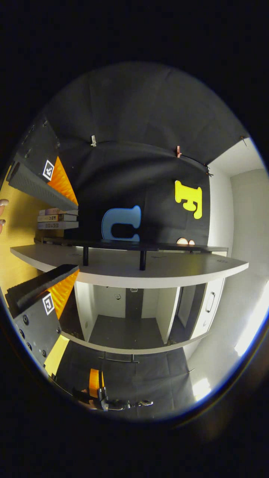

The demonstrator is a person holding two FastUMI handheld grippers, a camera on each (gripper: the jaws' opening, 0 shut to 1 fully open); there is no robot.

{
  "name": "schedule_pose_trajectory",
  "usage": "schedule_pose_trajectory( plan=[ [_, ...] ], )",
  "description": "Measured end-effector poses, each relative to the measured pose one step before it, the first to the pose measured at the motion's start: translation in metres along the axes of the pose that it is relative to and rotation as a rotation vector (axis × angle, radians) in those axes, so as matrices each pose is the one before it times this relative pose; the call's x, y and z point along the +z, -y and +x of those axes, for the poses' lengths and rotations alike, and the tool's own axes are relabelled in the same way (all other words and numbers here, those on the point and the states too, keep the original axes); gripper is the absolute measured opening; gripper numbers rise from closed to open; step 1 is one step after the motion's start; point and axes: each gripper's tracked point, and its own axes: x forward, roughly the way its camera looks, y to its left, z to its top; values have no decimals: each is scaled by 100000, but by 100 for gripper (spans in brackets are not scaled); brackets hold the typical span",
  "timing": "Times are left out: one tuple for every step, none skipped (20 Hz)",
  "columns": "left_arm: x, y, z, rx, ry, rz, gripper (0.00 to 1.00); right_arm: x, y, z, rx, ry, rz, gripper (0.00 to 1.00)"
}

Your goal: Grasp the bottle in the cabinet with the left hand and place it on the coaster, then close the right door with the right hand and the left door with the left hand.

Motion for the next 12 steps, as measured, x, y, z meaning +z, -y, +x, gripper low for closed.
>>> schedule_pose_trajectory(
  plan=[
    [45,34,58,-136,-102,1536,93,-8,172,89,-490,-117,88,96],
    [-99,92,81,-588,-60,99,93,86,-11,111,-140,162,493,97],
    [-17,90,74,-955,-79,-1040,93,187,118,100,59,490,756,97],
    [103,65,48,-1264,284,-1173,93,200,30,65,120,641,592,97],
    [77,50,112,-1152,117,-895,93,85,94,146,-74,518,225,97],
    [26,122,120,-1371,-209,-338,93,113,39,92,-48,405,41,97],
    [219,225,163,-1547,116,343,93,104,55,130,59,282,-6,97],
    [106,296,359,-1917,-338,876,93,78,7,73,242,167,-66,97],
    [324,691,521,-2049,248,423,93,-43,64,56,53,-29,-171,97],
    [-199,696,408,-1769,86,-346,93,26,154,57,-155,-34,-395,97],
    [-13,852,350,-2187,-48,-643,93,-39,63,39,-153,20,-423,97],
    [-77,1405,200,-2845,312,-253,89,16,89,-54,-151,-22,-364,97]
  ],
)
